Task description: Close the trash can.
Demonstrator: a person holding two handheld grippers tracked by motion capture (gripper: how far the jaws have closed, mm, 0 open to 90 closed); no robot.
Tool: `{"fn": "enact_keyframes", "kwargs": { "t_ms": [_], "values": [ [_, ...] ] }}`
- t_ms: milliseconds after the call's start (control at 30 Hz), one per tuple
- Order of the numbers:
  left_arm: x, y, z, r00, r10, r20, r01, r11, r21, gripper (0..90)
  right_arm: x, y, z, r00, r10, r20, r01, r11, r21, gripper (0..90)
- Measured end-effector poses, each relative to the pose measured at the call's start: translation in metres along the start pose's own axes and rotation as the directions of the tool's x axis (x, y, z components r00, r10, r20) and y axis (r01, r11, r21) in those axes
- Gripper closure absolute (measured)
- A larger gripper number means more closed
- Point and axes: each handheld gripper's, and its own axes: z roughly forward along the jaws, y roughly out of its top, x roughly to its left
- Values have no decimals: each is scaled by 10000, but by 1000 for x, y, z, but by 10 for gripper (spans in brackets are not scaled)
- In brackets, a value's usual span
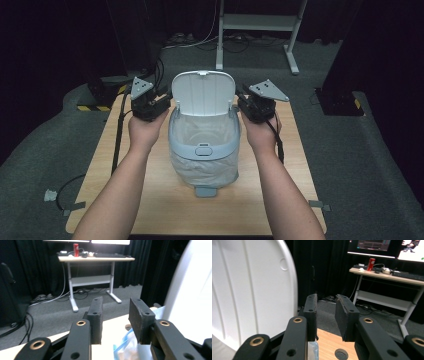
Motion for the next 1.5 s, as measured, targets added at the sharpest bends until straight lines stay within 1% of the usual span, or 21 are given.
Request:
{"fn": "enact_keyframes", "kwargs": {
  "t_ms": [33,133,267,333,467,567,667,733,800,900,1000,1100,1133,1167,1200,1267,1300,1333,1433,1467,1500],
  "values": [
    [-1,1,-2,10000,-69,25,69,9999,-119,636,1,1,-1,9999,-133,71,133,9999,-10,718],
    [-1,4,-11,9995,-184,245,194,9990,-394,608,1,1,-7,9998,-141,-127,138,9996,-233,716],
    [-8,3,-23,9995,60,319,-40,9980,-634,597,7,1,-20,9984,-534,-170,525,9975,-475,715],
    [-13,0,-29,9992,185,358,-159,9974,-701,585,10,-1,-28,9979,-601,-261,583,9963,-636,713],
    [-21,-10,-43,9990,194,400,-161,9965,-816,546,17,-8,-44,9970,-608,-476,568,9951,-811,704],
    [-28,-19,-55,9989,157,447,-115,9957,-924,504,23,-15,-55,9961,-437,-763,365,9950,-934,683],
    [-33,-28,-62,9980,159,605,-111,9968,-788,435,31,-23,-66,9932,-385,-1103,279,9950,-957,646],
    [-37,-33,-66,9970,247,730,-199,9977,-655,394,35,-28,-71,9916,-328,-1250,215,9956,-914,619],
    [-41,-37,-70,9960,437,777,-384,9969,-680,363,38,-32,-76,9904,-200,-1368,91,9968,-799,592],
    [-45,-41,-73,9949,563,838,-505,9963,-694,344,41,-37,-82,9890,-34,-1482,-67,9977,-681,566],
    [-47,-45,-74,9937,624,927,-573,9967,-576,321,42,-43,-86,9892,-158,-1458,82,9986,-528,562],
    [-46,-48,-74,9916,401,1233,-362,9988,-339,313,42,-46,-87,9882,-57,-1529,8,9995,-321,550],
    [-46,-50,-74,9906,326,1329,-279,9989,-375,312,42,-47,-87,9880,-39,-1546,3,9997,-230,547],
    [-44,-51,-74,9896,208,1425,-150,9990,-417,312,43,-48,-88,9877,-19,-1564,-20,9997,-246,547],
    [-42,-53,-74,9877,-27,1564,89,9992,-389,312,43,-49,-89,9873,14,-1586,-57,9996,-267,548],
    [-40,-54,-75,9857,-137,1679,206,9990,-393,315,44,-50,-89,9861,-2,-1661,-51,9995,-316,584],
    [-41,-55,-75,9874,-70,1581,118,9995,-295,326,45,-51,-90,9845,-8,-1752,-45,9995,-301,598],
    [-42,-57,-76,9889,69,1485,-7,9991,-413,352,46,-51,-90,9842,-148,-1764,118,9998,-182,619],
    [-41,-58,-77,9893,-21,1461,86,9990,-436,355,52,-55,-92,9848,-320,-1706,249,9987,-436,619],
    [-41,-57,-78,9898,32,1423,34,9989,-458,355,52,-55,-93,9854,-423,-1650,356,9984,-434,618],
    [-42,-55,-79,9909,206,1333,-152,9990,-418,354,53,-53,-93,9854,-499,-1629,444,9983,-371,615]
  ]
}}
